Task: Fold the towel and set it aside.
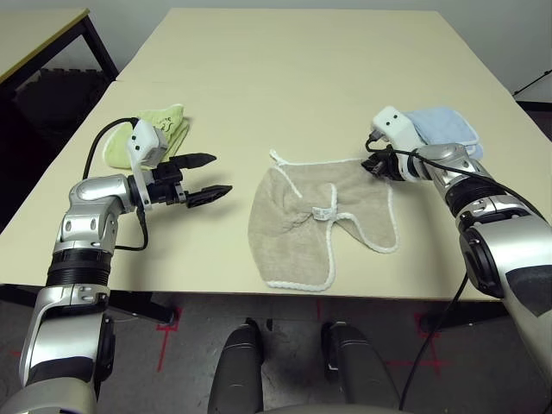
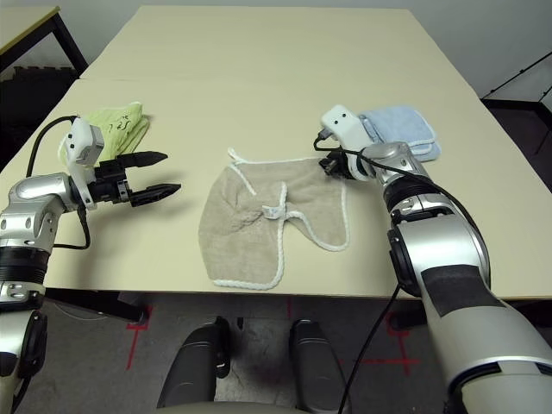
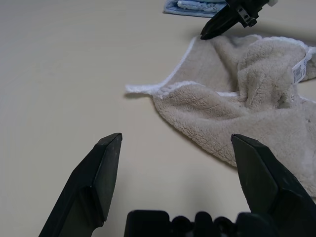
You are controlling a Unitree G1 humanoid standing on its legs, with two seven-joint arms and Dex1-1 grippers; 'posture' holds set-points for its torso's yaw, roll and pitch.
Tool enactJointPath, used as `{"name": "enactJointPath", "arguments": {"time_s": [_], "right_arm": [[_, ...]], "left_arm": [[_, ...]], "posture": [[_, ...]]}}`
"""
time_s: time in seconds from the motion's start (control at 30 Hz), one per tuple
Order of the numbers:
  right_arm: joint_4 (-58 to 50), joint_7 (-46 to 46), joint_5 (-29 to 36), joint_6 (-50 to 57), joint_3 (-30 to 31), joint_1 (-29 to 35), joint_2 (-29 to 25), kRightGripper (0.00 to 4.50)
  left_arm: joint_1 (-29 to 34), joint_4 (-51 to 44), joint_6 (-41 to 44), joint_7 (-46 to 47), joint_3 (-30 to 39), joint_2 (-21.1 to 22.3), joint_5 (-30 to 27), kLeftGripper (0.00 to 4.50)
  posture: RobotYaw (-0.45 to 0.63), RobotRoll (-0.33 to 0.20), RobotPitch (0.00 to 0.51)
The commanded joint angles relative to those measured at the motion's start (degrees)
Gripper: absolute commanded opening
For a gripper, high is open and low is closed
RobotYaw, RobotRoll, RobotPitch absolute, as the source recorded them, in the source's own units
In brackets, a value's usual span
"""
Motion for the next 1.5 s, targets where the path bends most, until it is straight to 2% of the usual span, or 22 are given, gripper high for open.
{"name": "enactJointPath", "arguments": {"time_s": [0.03, 0.13, 0.3, 0.57, 0.83, 1.07, 1.37, 1.5], "right_arm": [[0.14, 1.13, 0.73, 0.74, -0.88, 0.60, -1.33, 0.03], [-0.60, 1.55, 2.77, 0.77, -2.91, 0.33, -2.03, 0.03], [-4.89, 6.17, 11.80, -4.94, -10.99, 0.22, -1.29, 0.03], [-13.70, 10.73, 22.30, -8.66, -18.25, -0.34, 1.67, 0.03], [-21.60, 14.75, 28.98, -6.58, -19.12, -4.83, 3.93, 0.03], [-24.08, 11.65, 33.68, -6.69, -21.22, -12.06, 5.70, 0.03], [-22.42, 8.82, 36.06, -9.62, -23.44, -21.34, 6.12, 0.03], [-22.90, 9.22, 35.88, -9.32, -22.64, -20.43, 6.93, 0.03]], "left_arm": [[-0.23, 0.22, -0.02, -0.48, -0.78, 0.16, 0.01, 4.50], [-0.38, 0.16, 0.22, -0.36, -0.70, 0.12, -0.13, 4.50], [-0.37, 0.18, 0.42, 0.41, -0.53, -0.63, -0.38, 4.50], [-0.64, 0.81, 0.53, 1.75, -0.46, -2.59, -0.47, 4.50], [-2.32, 1.72, 0.92, 3.16, -0.18, -4.55, -0.83, 4.50], [-4.32, 3.14, 0.95, 4.09, -0.01, -6.18, -0.91, 4.50], [-6.98, 5.34, 0.40, 4.38, -0.03, -7.62, -0.80, 4.50], [-7.98, 5.14, 1.01, 5.07, 0.60, -8.20, -1.45, 4.50]], "posture": [[0.02, 0.000, 0.171], [0.02, 0.000, 0.171], [0.00, 0.000, 0.159], [-0.02, 0.000, 0.148], [-0.02, 0.000, 0.137], [-0.01, 0.000, 0.134], [-0.02, 0.000, 0.128], [-0.02, 0.000, 0.130]]}}
